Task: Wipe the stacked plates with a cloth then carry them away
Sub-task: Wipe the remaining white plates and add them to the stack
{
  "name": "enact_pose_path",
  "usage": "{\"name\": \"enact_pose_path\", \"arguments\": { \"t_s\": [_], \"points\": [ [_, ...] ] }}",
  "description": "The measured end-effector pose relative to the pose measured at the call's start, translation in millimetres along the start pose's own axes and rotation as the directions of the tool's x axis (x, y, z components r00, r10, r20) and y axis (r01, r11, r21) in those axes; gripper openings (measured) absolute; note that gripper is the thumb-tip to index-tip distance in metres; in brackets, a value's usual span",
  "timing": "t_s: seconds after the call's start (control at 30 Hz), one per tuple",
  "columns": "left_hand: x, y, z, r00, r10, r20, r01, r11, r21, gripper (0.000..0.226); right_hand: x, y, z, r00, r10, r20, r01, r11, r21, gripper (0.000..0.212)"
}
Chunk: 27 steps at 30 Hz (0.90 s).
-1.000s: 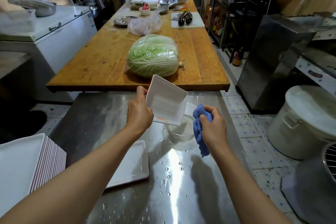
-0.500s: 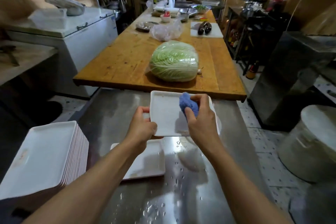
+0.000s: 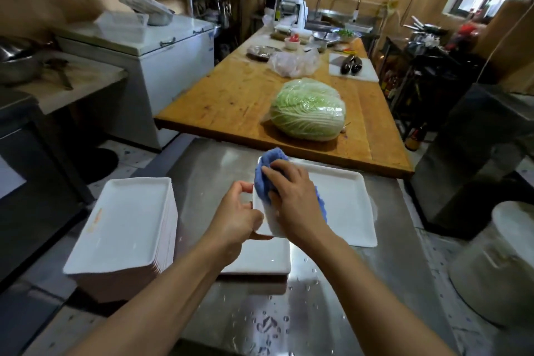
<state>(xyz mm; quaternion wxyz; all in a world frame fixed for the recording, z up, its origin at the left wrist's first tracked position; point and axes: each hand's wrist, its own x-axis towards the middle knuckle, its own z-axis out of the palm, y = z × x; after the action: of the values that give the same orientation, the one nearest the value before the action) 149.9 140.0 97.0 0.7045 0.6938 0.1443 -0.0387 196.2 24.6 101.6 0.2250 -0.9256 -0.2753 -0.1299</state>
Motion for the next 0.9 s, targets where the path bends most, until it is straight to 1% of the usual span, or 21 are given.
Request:
{"name": "enact_pose_path", "arguments": {
  "t_s": [0.1, 0.2, 0.37, 0.47, 0.57, 0.67, 0.8, 0.9],
  "points": [
    [-9, 6, -13, 1.000, 0.026, -0.010, -0.027, 1.000, -0.014, 0.046, 11, -8, -1, 0.999, -0.020, -0.046, 0.018, 0.999, -0.032, 0.033],
    [-16, 6, -25, 1.000, 0.021, -0.011, -0.022, 0.995, -0.099, 0.044, 12, -7, -7, 0.998, -0.037, -0.050, 0.032, 0.996, -0.083, 0.030],
    [-18, 3, -44, 1.000, 0.010, -0.007, -0.011, 0.981, -0.192, 0.042, -2, 23, -23, 0.984, 0.110, -0.142, -0.133, 0.977, -0.165, 0.032],
    [-17, 1, -52, 1.000, 0.016, 0.001, -0.016, 0.970, -0.241, 0.042, -5, 41, -32, 0.967, 0.177, -0.184, -0.218, 0.948, -0.230, 0.023],
    [-16, 0, -56, 1.000, 0.018, 0.004, -0.017, 0.965, -0.262, 0.042, -4, 49, -37, 0.973, 0.177, -0.148, -0.216, 0.922, -0.322, 0.021],
    [-14, -1, -58, 1.000, 0.003, -0.025, -0.011, 0.952, -0.305, 0.043, -11, 53, -42, 0.988, 0.145, -0.059, -0.156, 0.911, -0.381, 0.022],
    [-10, 1, -51, 0.998, -0.019, -0.065, -0.005, 0.934, -0.358, 0.045, -36, 52, -42, 0.993, 0.120, 0.010, -0.110, 0.934, -0.340, 0.017],
    [-7, 5, -44, 0.993, -0.018, -0.113, -0.028, 0.922, -0.386, 0.047, -52, 44, -39, 0.993, 0.117, 0.034, -0.107, 0.968, -0.227, 0.016]
  ]
}}
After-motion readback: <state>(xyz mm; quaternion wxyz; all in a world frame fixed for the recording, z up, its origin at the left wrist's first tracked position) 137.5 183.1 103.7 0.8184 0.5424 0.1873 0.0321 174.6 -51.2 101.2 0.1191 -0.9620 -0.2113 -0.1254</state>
